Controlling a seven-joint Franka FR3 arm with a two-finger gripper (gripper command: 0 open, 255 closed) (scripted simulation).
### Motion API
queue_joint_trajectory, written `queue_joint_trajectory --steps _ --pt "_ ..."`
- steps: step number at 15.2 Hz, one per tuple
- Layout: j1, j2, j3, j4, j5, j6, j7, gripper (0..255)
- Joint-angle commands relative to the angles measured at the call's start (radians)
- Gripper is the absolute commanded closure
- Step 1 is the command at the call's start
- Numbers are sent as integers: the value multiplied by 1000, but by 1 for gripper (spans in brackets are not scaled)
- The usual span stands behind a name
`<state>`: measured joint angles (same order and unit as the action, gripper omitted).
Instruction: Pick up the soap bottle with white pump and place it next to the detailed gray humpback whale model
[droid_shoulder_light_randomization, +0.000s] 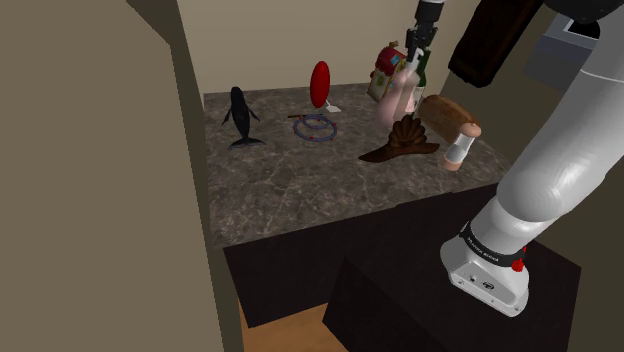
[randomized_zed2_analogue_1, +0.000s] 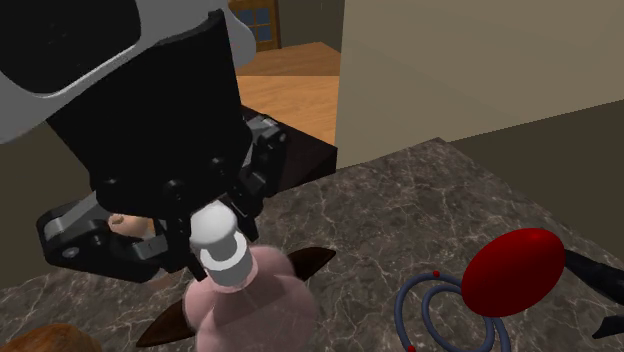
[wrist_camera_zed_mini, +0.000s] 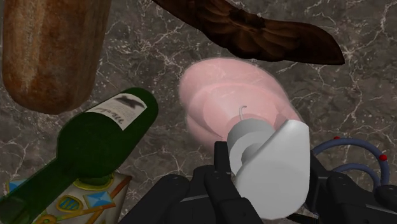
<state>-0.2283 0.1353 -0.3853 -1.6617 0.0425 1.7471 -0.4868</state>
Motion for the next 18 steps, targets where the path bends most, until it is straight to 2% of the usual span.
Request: queue_joint_trajectory --steps 1,18 --pt "-1 -2 -1 23 -1 -24 0 255" --pt "-18 47 -8 316 17 -272 -11 255"
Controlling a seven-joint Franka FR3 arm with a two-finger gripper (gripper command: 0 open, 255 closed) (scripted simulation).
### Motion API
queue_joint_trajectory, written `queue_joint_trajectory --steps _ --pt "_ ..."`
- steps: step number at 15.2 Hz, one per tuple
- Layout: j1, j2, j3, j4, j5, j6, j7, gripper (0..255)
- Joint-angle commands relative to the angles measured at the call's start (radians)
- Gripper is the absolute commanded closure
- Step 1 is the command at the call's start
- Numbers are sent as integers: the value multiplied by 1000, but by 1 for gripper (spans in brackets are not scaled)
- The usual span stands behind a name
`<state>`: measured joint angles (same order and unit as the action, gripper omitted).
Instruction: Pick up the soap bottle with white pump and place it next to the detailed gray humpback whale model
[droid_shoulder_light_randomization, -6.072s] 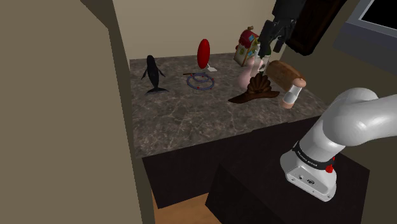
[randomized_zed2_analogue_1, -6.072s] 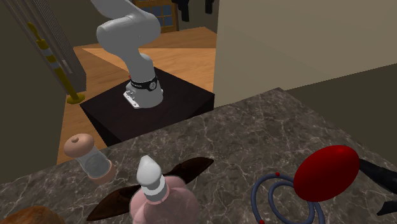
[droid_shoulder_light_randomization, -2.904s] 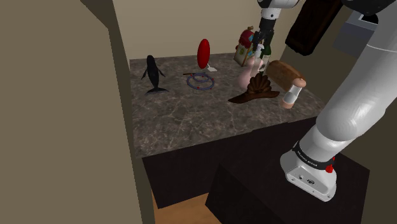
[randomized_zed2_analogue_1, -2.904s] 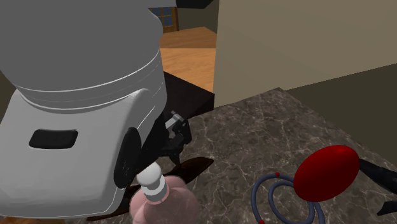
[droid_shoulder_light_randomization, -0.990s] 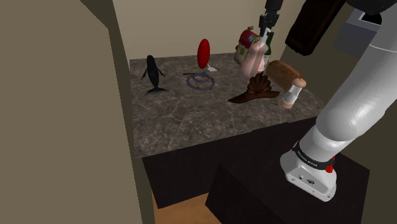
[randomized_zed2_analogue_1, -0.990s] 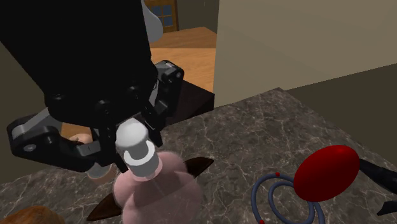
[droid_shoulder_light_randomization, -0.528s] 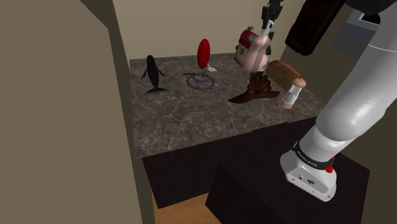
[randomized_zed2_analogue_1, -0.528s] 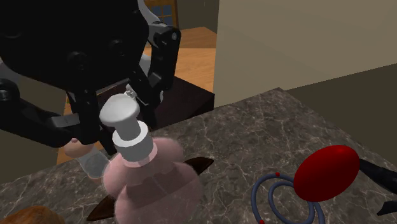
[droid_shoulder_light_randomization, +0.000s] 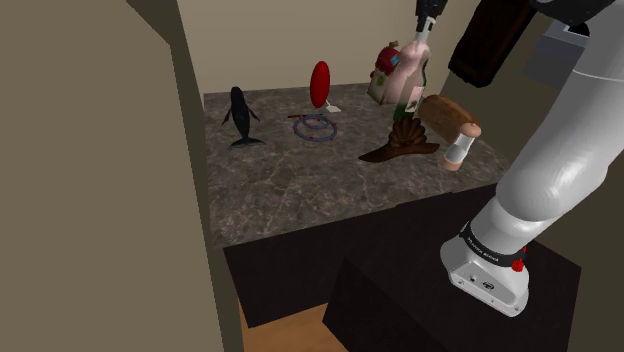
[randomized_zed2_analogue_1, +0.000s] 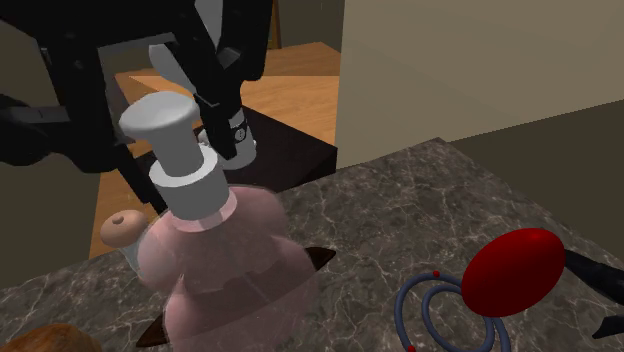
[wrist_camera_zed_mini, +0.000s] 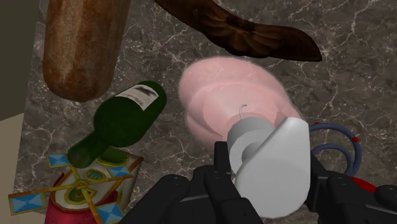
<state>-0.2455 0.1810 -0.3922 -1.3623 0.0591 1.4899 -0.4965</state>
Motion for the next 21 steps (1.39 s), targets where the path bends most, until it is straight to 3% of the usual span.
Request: queue_joint_trajectory --steps 1,5,13,21 --pt "-3 7 -1 38 3 -31 -2 255" --pt "-13 32 -4 119 13 -88 -7 255" --pt "120 -61 76 5 -24 -59 193 255" --pt "229 -75 160 -9 -29 -55 385 255"
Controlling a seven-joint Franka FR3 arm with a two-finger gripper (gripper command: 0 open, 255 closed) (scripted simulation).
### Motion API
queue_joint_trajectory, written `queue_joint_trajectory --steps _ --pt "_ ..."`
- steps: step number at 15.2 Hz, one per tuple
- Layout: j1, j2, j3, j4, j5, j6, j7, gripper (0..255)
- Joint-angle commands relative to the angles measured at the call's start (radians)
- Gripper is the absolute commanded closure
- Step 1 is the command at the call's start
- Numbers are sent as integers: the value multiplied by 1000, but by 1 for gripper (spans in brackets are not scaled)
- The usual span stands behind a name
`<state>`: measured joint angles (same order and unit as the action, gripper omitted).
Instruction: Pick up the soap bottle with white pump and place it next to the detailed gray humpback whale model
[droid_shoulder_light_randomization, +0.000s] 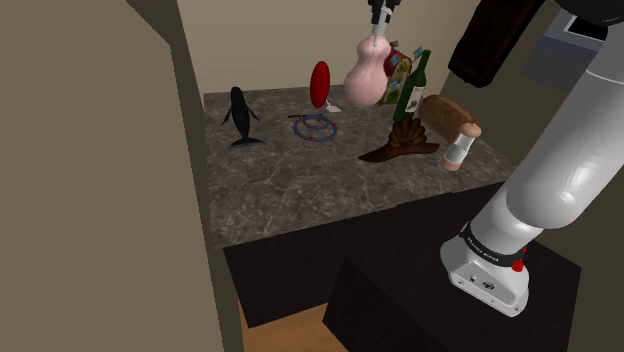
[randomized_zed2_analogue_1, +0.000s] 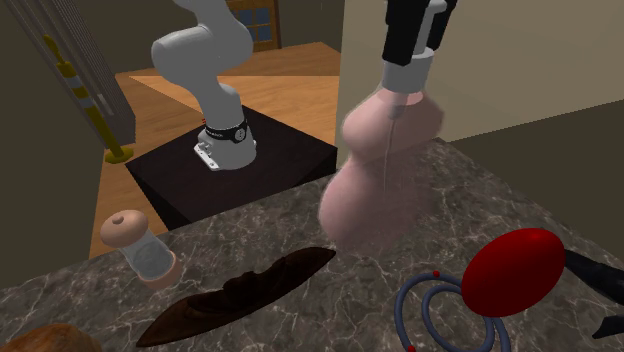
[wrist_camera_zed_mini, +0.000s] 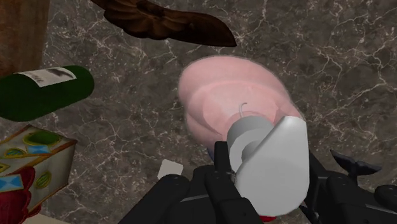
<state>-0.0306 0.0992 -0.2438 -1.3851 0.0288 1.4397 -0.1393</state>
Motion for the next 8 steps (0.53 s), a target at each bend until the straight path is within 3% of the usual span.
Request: queue_joint_trajectory --steps 1,8 --pt "27 11 22 19 2 -6 51 255" --pt "114 68 89 97 10 -24 207 255"
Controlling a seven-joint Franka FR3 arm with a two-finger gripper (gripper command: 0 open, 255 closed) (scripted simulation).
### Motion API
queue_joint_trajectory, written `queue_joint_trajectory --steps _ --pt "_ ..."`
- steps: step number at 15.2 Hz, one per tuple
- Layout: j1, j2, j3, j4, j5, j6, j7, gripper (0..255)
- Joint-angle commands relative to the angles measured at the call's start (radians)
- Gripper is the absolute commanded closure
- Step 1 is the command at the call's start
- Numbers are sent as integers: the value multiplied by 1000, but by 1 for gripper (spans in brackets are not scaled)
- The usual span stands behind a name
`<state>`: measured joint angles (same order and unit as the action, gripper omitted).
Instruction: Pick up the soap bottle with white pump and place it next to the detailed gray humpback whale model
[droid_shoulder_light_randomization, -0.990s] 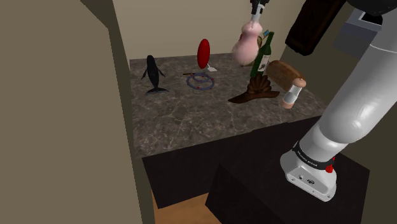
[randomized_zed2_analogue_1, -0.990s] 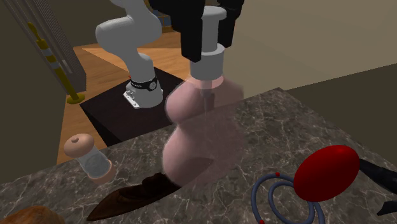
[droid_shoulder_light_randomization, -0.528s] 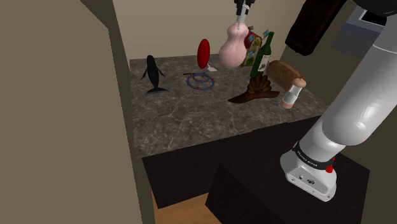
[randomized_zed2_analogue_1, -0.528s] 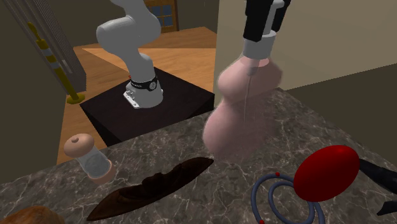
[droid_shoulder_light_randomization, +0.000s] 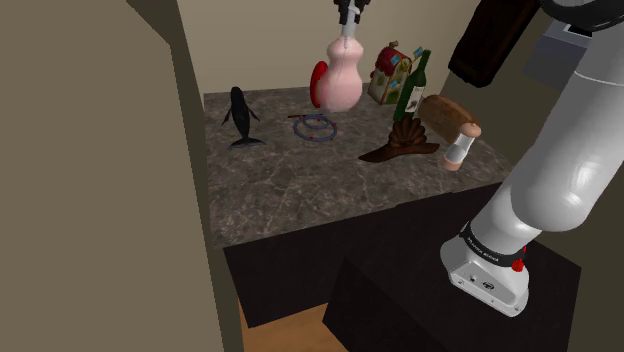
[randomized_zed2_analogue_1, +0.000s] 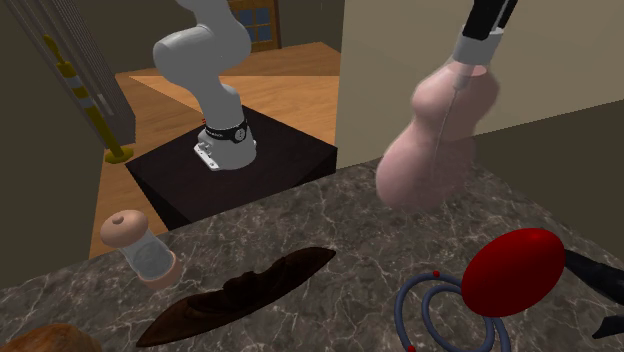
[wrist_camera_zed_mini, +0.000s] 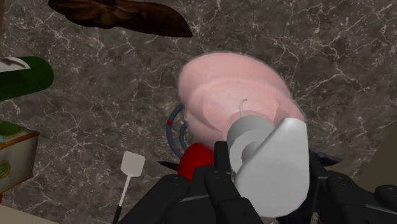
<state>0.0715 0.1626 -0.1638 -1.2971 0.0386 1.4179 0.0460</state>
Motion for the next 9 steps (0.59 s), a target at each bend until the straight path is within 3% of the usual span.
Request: queue_joint_trajectory --steps 1,9 --pt "24 18 17 27 2 -7 43 255" --pt "121 179 78 260 11 -75 209 255"
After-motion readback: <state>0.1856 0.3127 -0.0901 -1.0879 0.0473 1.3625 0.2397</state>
